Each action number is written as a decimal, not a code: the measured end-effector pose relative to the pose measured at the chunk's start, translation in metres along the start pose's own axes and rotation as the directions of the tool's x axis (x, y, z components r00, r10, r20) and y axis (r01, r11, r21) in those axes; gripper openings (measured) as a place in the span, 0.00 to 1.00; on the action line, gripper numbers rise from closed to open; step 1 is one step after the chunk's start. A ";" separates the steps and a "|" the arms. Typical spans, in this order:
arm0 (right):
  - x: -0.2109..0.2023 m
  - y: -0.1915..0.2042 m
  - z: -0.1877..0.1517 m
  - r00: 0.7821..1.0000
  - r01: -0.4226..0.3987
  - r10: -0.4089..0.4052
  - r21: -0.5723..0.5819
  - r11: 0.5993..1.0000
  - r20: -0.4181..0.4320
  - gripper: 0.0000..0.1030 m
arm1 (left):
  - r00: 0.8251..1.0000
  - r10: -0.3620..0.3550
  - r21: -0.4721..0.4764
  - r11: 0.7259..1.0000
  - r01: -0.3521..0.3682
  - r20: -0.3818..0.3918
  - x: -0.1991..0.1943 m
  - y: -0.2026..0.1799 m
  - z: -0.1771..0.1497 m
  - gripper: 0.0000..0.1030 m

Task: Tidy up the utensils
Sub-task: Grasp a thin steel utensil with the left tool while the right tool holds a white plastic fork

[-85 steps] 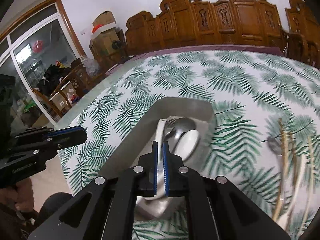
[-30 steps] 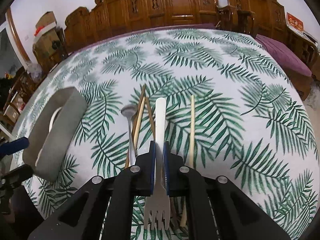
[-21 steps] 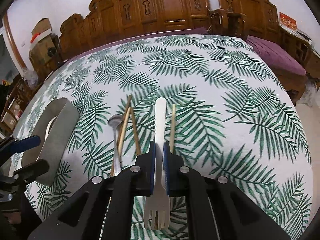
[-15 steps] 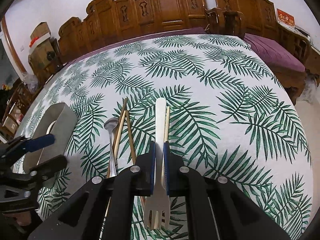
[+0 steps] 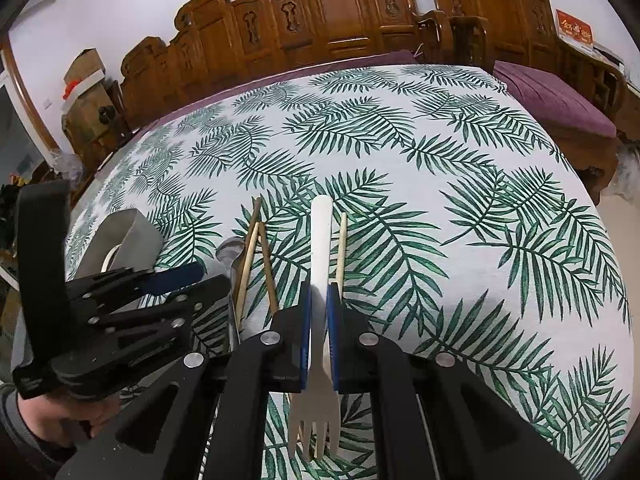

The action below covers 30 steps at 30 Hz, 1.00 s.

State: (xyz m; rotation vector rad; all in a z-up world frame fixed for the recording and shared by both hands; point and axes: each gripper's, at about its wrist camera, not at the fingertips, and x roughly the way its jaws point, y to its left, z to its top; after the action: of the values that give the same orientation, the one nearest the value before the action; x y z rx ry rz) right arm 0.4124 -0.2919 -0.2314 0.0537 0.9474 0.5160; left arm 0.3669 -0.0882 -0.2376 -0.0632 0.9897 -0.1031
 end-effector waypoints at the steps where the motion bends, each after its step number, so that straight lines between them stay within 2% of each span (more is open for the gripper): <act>1: 0.000 0.000 0.000 1.000 -0.002 0.002 0.000 1.000 0.000 0.09 | 1.000 -0.003 -0.006 1.000 0.003 -0.004 0.002 0.000 0.001 0.31; 3: 0.000 0.001 0.000 1.000 -0.006 0.006 0.000 1.000 0.001 0.09 | 1.000 -0.014 -0.025 1.000 0.014 -0.014 0.005 0.003 0.003 0.30; 5: 0.000 0.002 0.000 1.000 -0.009 0.009 -0.001 1.000 0.002 0.09 | 0.999 -0.041 -0.052 0.998 0.040 -0.025 0.008 0.005 0.002 0.22; 8: -0.001 0.002 0.000 1.000 -0.009 0.009 -0.001 1.000 0.002 0.09 | 0.997 -0.065 -0.072 0.995 0.063 -0.030 0.010 0.005 0.002 0.18; 17: -0.002 0.001 0.001 1.000 -0.016 0.016 0.005 1.000 0.008 0.09 | 0.996 -0.086 -0.088 0.993 0.083 -0.037 0.011 0.004 0.004 0.06; 22: -0.001 0.003 0.001 1.000 -0.023 0.023 0.005 1.000 0.005 0.09 | 0.992 -0.114 -0.127 0.986 0.108 -0.044 0.009 0.008 0.004 0.02; 30: -0.001 0.004 0.001 1.000 -0.027 0.027 0.000 1.000 0.006 0.09 | 0.995 -0.094 -0.068 0.993 0.093 -0.015 -0.008 0.000 0.007 0.01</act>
State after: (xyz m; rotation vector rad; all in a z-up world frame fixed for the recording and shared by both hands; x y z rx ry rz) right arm 0.4109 -0.2887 -0.2292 0.0685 0.9418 0.5401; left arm 0.3685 -0.0872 -0.2269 -0.1702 1.0088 -0.1564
